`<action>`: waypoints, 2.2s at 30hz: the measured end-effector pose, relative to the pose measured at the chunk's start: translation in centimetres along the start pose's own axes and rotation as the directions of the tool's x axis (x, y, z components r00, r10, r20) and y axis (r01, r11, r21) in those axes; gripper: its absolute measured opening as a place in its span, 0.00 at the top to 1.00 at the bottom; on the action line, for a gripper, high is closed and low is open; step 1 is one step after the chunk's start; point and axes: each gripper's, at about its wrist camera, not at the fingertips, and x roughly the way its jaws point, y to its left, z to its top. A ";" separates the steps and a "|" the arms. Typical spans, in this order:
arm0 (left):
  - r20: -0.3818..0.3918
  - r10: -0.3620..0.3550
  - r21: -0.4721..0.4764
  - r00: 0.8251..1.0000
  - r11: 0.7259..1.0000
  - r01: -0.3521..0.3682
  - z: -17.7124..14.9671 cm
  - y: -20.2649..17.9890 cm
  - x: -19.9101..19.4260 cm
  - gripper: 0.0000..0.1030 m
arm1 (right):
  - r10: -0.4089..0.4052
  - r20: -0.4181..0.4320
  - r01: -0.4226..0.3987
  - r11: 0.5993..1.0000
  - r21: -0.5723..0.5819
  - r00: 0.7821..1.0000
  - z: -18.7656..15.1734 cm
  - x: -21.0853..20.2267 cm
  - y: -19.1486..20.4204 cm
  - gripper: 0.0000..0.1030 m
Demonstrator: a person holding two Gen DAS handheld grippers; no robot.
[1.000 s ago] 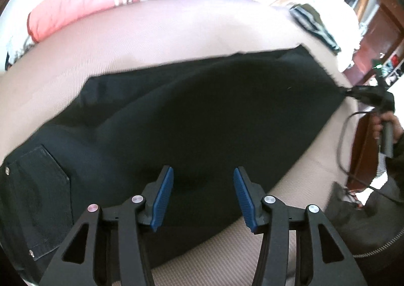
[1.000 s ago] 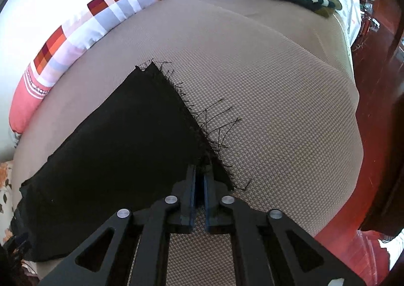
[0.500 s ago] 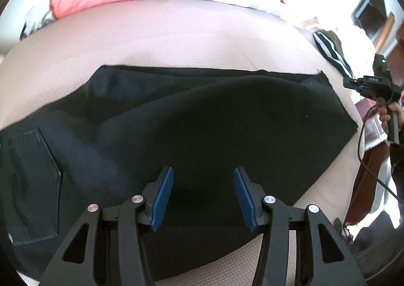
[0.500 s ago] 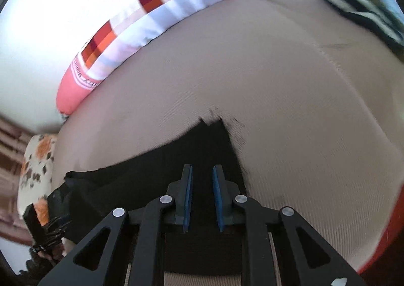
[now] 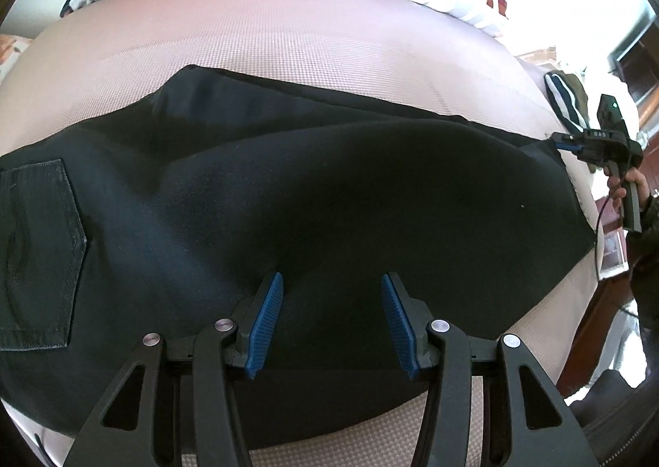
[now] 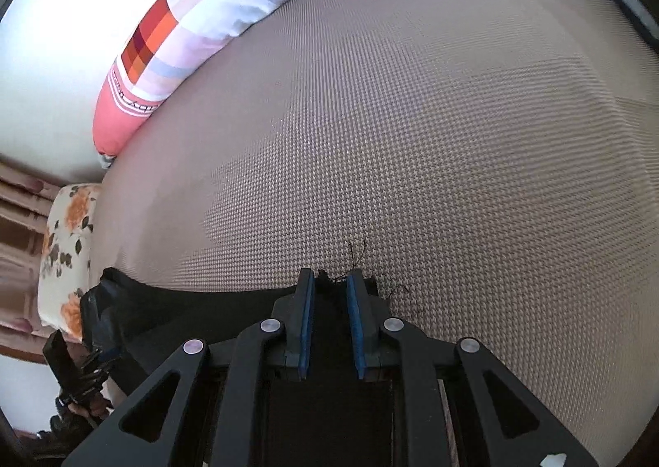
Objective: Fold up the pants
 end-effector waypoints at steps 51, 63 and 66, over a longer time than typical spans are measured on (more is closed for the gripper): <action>0.094 0.036 0.192 0.995 0.980 -0.053 -0.8 -3.0 -0.1 0.45 | -0.367 0.190 0.360 0.930 0.074 0.911 -15.6 -6.5 4.6 0.86; 0.113 0.121 0.121 0.986 0.984 -0.134 -1.0 1.0 -1.7 0.45 | -0.408 0.155 0.391 0.911 0.131 0.900 -17.4 -6.3 4.0 0.86; 0.173 0.159 0.046 0.972 0.984 -0.169 0.0 3.0 -2.9 0.45 | -0.327 0.186 0.326 0.945 0.035 0.927 -15.3 -5.8 8.1 0.86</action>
